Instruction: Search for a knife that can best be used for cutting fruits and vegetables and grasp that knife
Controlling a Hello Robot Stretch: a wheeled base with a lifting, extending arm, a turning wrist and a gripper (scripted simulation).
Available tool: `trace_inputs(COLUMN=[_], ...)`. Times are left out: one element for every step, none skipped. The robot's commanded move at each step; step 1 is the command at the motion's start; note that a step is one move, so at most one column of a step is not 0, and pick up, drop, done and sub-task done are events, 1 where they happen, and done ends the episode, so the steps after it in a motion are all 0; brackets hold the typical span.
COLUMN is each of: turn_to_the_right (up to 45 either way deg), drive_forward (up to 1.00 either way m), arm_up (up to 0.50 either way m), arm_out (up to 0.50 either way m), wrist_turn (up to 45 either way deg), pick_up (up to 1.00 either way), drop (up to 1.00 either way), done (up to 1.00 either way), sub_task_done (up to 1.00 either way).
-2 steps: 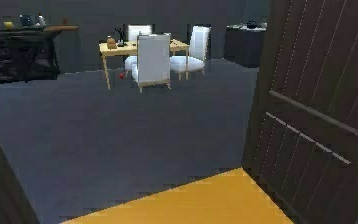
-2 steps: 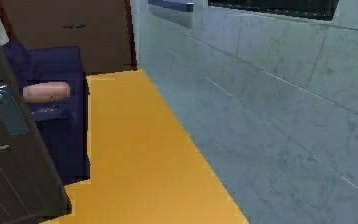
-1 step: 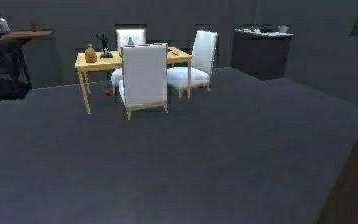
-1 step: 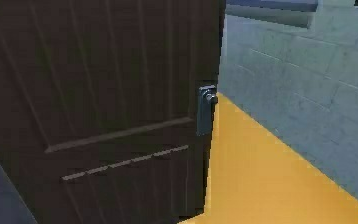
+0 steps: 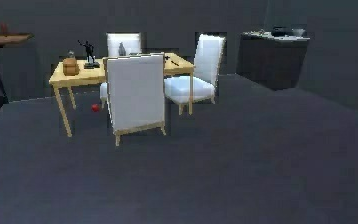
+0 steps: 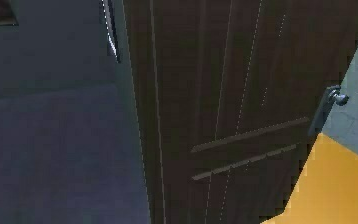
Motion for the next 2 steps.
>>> trace_inputs(turn_to_the_right=[9.0, 0.0], drive_forward=[0.0, 0.05], arm_up=[0.0, 0.0], arm_out=[0.0, 0.0], wrist_turn=[0.0, 0.0], pick_up=[0.0, 0.0], drop=[0.0, 0.0], done=[0.0, 0.0], sub_task_done=[0.0, 0.0])
